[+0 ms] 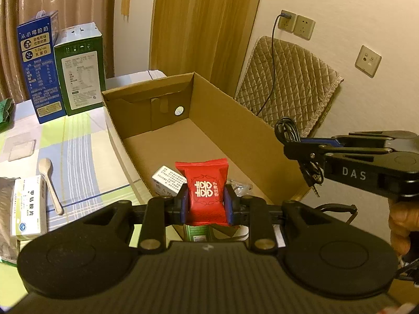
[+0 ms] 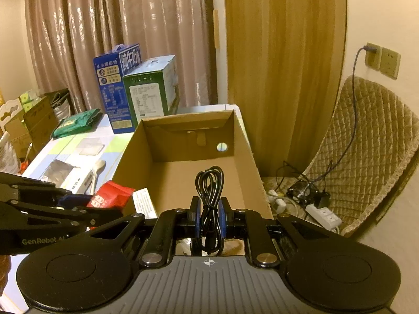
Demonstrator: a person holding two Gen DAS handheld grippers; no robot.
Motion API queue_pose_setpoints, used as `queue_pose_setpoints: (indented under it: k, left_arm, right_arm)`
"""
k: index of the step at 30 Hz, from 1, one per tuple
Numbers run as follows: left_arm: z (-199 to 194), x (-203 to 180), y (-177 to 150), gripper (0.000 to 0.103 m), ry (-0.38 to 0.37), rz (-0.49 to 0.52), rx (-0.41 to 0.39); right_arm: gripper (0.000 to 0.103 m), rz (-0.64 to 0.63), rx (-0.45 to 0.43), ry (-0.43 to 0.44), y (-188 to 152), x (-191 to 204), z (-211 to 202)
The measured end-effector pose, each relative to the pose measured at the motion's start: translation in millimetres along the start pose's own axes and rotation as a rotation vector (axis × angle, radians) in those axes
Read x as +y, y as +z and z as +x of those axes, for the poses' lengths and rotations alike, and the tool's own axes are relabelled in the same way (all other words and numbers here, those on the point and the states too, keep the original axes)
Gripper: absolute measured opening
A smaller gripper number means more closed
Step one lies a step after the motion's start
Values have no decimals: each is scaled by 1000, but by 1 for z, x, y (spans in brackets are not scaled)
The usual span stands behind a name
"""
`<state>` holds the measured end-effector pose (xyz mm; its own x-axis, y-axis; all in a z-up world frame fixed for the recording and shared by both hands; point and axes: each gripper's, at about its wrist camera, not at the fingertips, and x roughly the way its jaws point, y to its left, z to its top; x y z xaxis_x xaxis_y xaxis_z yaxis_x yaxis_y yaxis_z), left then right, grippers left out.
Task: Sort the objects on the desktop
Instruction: 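Carry the red packet with the left tool while the right tool carries the cable to the cardboard box, then open the left tool to drop the red packet while the right tool drops the cable into the box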
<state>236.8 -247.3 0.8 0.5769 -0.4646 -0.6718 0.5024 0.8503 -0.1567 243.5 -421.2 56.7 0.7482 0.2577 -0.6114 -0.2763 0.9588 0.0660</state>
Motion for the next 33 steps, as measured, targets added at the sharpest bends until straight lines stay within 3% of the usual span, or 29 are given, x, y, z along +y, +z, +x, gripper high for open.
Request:
queue_pose_setpoints:
  k: [27,29,31,33]
  left_arm:
    - [35,10,35,23,-38,-39,-24]
    - [37,8,37,26,-37,-34,-32]
    - [38,9,37,41,-40,-41,-40]
    - [38,11,36,41,-41,-47,-42]
  right_arm:
    - [11,19,14,-3,23,-9,31]
    - [11,20,17,-5,22,-10,32]
    - [11,22,19,-6,22,-11,33]
    - [11,24,20,-7,21,-12,33]
